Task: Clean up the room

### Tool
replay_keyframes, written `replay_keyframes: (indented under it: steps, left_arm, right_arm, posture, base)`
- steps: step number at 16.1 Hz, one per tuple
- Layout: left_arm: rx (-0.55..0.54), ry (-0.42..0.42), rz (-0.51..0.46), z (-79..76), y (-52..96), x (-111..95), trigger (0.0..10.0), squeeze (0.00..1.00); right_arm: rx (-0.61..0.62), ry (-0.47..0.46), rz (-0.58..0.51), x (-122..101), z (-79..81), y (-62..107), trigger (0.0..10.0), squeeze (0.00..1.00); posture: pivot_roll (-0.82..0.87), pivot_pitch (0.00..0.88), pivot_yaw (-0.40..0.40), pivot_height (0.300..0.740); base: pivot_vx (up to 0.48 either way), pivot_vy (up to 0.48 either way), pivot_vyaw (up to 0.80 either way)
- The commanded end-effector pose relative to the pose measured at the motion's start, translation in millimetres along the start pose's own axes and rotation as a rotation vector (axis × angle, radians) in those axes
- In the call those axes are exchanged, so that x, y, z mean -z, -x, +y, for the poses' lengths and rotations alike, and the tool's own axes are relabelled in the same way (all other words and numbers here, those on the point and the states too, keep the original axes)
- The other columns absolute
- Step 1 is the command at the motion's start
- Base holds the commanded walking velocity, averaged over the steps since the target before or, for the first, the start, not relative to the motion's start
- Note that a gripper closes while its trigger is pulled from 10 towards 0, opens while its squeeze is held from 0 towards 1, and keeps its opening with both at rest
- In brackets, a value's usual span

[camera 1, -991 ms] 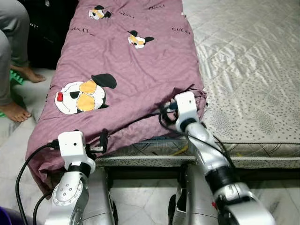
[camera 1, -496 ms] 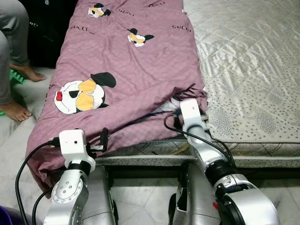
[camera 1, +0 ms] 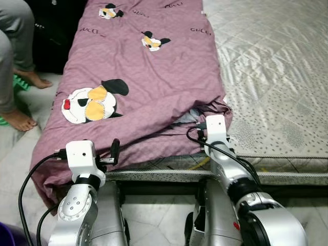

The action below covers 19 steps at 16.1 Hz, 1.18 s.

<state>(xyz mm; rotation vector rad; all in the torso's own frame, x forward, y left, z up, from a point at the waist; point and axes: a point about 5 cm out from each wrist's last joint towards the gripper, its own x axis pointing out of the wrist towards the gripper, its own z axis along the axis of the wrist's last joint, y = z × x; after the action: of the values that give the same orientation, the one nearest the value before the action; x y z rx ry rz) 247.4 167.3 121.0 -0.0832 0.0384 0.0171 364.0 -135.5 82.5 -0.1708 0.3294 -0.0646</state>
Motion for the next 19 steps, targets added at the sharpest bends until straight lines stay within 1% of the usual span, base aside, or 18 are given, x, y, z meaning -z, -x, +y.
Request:
replay_keyframes:
  steps: [1,2,3,5,7,10,13,15,16,17,19]
  left_arm:
    - [-0.016,-0.002,0.024,3.2,1.2,4.5,10.0,0.00]
    - [-0.017,-0.002,0.023,3.5,0.9,4.3,10.0,0.00]
    - [-0.019,-0.001,0.023,4.1,0.4,4.2,10.0,0.00]
    - [-0.020,0.002,0.024,4.0,-0.3,4.5,10.0,0.00]
    - [-0.017,0.007,0.024,2.5,-1.9,4.7,10.0,0.00]
    - [-0.018,0.009,0.021,3.0,-2.4,4.5,10.0,0.00]
    - [-0.028,0.011,0.021,4.7,-1.7,5.2,10.0,0.00]
    - [-0.026,0.014,0.021,4.0,-2.1,5.5,10.0,0.00]
    - [-0.023,0.015,0.022,3.4,-3.2,6.0,10.0,0.00]
    - [-0.021,0.017,0.021,2.9,-3.9,5.8,10.0,0.00]
    - [-0.016,0.019,0.018,1.6,-6.7,5.0,10.0,0.00]
  right_arm:
    - [0.028,-0.013,0.083,25.7,-13.3,3.9,0.0,0.00]
    - [0.034,-0.012,0.088,29.2,-17.1,5.0,0.0,0.00]
    - [0.052,-0.014,0.098,38.8,-27.4,8.8,0.0,0.00]
    - [0.060,-0.016,0.095,45.3,-34.3,13.0,0.0,0.00]
    - [0.056,-0.038,0.063,45.2,-37.9,18.0,0.0,0.00]
    - [0.039,-0.044,0.039,45.0,-42.1,26.7,0.0,0.00]
    - [0.042,-0.029,0.042,53.9,-59.6,46.6,0.0,0.00]
    - [0.039,-0.009,0.058,61.4,-71.8,64.1,0.0,0.00]
    - [0.032,0.004,0.068,65.6,-74.7,71.6,0.0,0.00]
    - [0.031,0.000,0.078,68.7,-75.8,74.8,0.0,0.00]
    - [0.021,-0.007,0.103,76.9,-77.8,87.2,0.0,0.00]
  posture:
    - [0.12,0.205,0.003,0.533]
    - [0.12,0.205,0.003,0.533]
    - [0.12,0.204,0.004,0.533]
    - [0.11,0.204,0.009,0.533]
    - [0.10,0.202,0.011,0.533]
    - [0.10,0.201,0.006,0.533]
    - [0.09,0.203,0.002,0.533]
    - [0.08,0.203,0.005,0.533]
    - [0.07,0.201,0.007,0.533]
    - [0.07,0.200,0.007,0.533]
    - [0.06,0.197,0.012,0.533]
  base:
    - [0.000,0.000,0.00]
    - [0.000,0.000,0.00]
    - [0.000,0.000,0.00]
    - [0.000,0.000,0.00]
    - [0.000,0.000,0.00]
    - [0.000,0.000,0.00]
    - [0.000,0.000,0.00]
    - [0.000,0.000,0.00]
    - [0.000,0.000,0.00]
    - [0.000,0.000,0.00]
    - [0.000,0.000,0.00]
